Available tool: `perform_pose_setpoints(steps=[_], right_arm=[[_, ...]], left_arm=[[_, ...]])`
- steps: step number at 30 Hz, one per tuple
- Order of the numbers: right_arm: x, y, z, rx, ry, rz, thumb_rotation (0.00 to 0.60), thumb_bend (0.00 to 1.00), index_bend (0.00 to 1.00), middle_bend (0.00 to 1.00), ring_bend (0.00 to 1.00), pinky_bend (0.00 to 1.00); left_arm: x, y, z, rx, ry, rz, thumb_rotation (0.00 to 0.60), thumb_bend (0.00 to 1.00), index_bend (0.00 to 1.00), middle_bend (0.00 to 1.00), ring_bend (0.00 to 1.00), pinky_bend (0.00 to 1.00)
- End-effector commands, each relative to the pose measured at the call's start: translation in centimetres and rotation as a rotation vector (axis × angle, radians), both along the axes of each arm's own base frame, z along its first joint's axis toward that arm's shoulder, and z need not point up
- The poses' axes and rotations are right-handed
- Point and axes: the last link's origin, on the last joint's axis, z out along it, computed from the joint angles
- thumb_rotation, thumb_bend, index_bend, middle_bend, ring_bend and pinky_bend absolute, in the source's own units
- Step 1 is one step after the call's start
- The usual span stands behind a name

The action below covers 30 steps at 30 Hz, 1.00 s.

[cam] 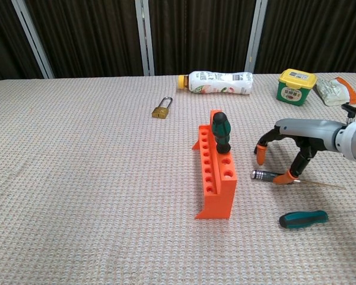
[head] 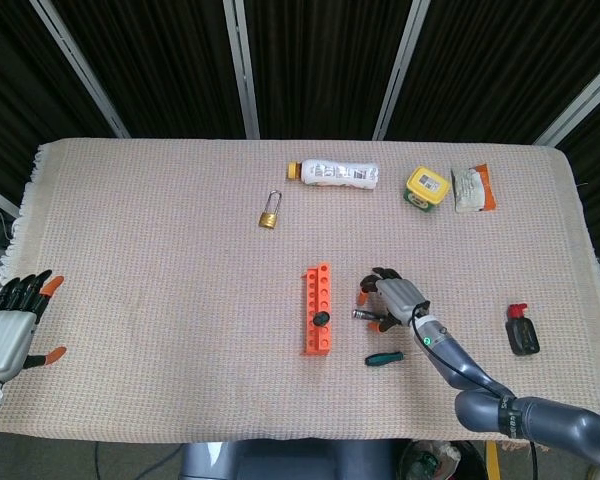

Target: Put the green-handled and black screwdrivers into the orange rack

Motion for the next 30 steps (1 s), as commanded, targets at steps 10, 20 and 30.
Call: perform_pose_setpoints(steps=[10,20,30], right_arm=[[-0.6,-0.1,-0.6,-0.013,0.003,-0.014,0.600,0.19,0.47,0.19,0.00,0.00],[-1.5,0.1,-0.7,-0.051,-0.012,-0.028,0.600,0.24,0.48,0.18,0.00,0.00],[-2.0,0.6,-1.0,-0.056,-0.026,-0.033,0.600,0.26,0.47,0.15,0.00,0.00]], left_arm=[[0.0,-0.1,0.2,0.006,0.002,0.002,0.600,0.09,0.07,0.00,0.00,0.00],[0.3,0.0,0.2,0.006,0.002,-0.005,0.600,0.09,0.07,0.00,0.00,0.00],[0.4,-0.1,0.3,0.006,0.002,-0.007,0.600,0.09,0.07,0.00,0.00,0.00]])
